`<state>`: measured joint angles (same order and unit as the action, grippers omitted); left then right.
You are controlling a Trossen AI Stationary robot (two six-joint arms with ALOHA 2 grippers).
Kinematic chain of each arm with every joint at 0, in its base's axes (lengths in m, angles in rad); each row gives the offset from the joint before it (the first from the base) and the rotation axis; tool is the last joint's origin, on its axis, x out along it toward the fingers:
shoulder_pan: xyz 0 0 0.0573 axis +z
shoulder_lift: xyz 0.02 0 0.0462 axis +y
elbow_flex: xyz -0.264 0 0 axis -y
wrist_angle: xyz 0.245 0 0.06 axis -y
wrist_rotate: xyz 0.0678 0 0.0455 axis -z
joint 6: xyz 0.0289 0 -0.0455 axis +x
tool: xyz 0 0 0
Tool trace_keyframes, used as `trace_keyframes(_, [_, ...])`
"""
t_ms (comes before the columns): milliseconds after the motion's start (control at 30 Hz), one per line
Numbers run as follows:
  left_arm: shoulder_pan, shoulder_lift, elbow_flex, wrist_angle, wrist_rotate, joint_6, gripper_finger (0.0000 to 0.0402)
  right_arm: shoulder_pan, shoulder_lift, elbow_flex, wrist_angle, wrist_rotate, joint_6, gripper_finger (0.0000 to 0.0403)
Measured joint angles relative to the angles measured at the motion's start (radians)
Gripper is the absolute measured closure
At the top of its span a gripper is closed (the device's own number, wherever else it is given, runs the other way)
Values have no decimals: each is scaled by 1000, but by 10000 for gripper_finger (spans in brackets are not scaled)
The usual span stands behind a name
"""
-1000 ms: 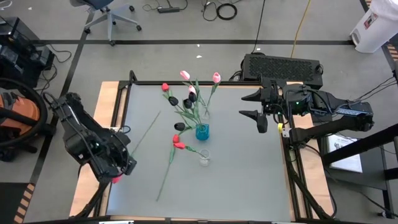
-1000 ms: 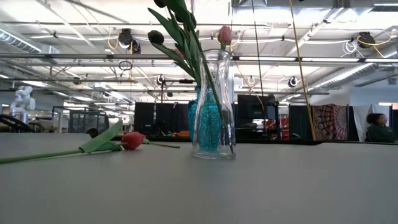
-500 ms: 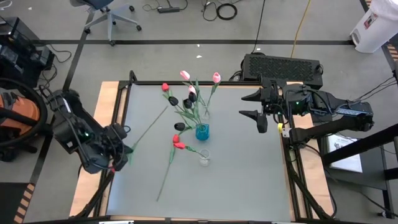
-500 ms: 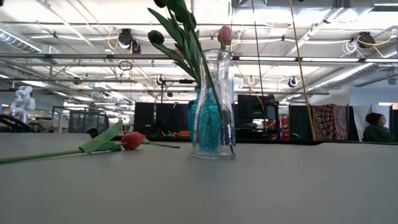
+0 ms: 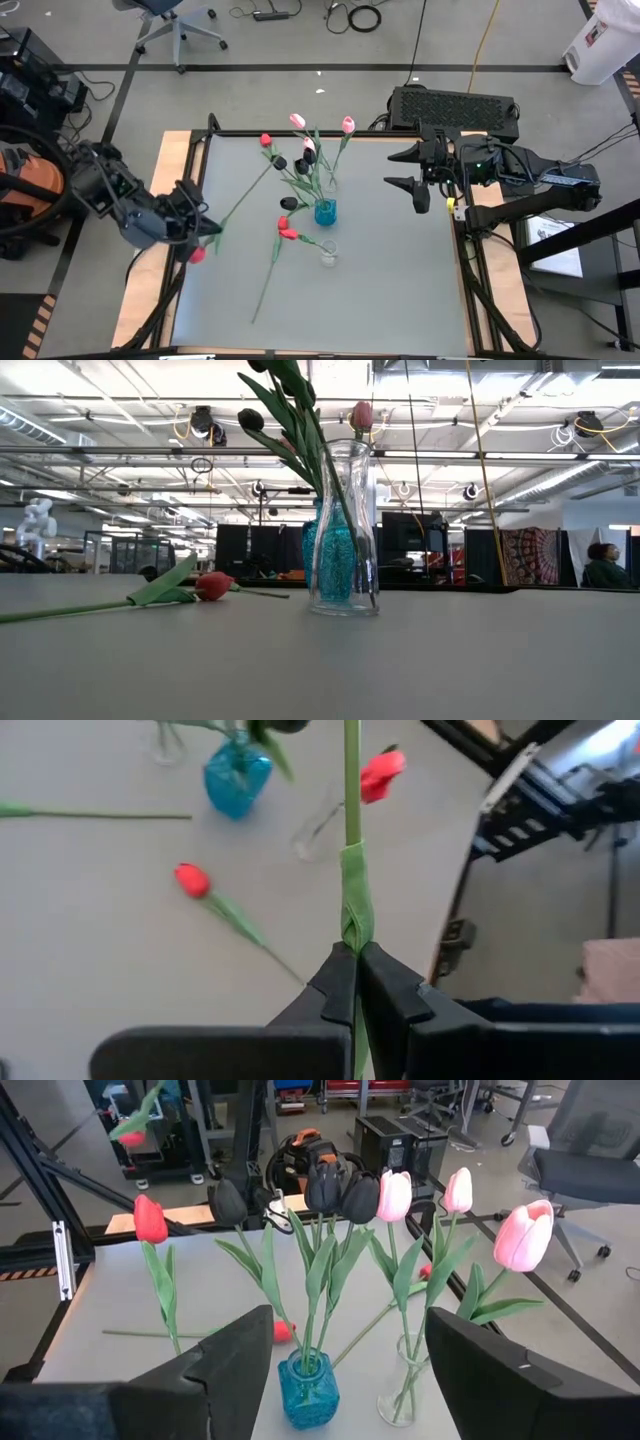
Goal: Sort flowers into vase by color
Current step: Put the bottom left red tulip into the bottom transparent vase
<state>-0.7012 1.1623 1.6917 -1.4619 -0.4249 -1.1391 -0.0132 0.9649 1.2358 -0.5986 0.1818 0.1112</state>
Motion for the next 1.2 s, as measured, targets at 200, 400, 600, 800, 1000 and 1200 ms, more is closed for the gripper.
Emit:
trace_keyframes(200, [133,67,93,15,143,91,391,0,0,0,35,0,0,149])
trace_keyframes(400, [270,164,180,39,290,230,391,0,0,0,72,-2,11,149])
trace_keyframes(600, [370,242,260,70,398,316,391,0,0,0,112,-5,110,149])
trace_keyframes(800, [433,293,359,69,423,384,391,2,-1,0,124,-91,110,149])
trace_keyframes(1000, [467,352,467,82,447,445,391,2,-18,0,128,-186,112,149])
trace_keyframes(1200, [474,424,535,151,517,496,391,24,-57,0,226,-243,136,149])
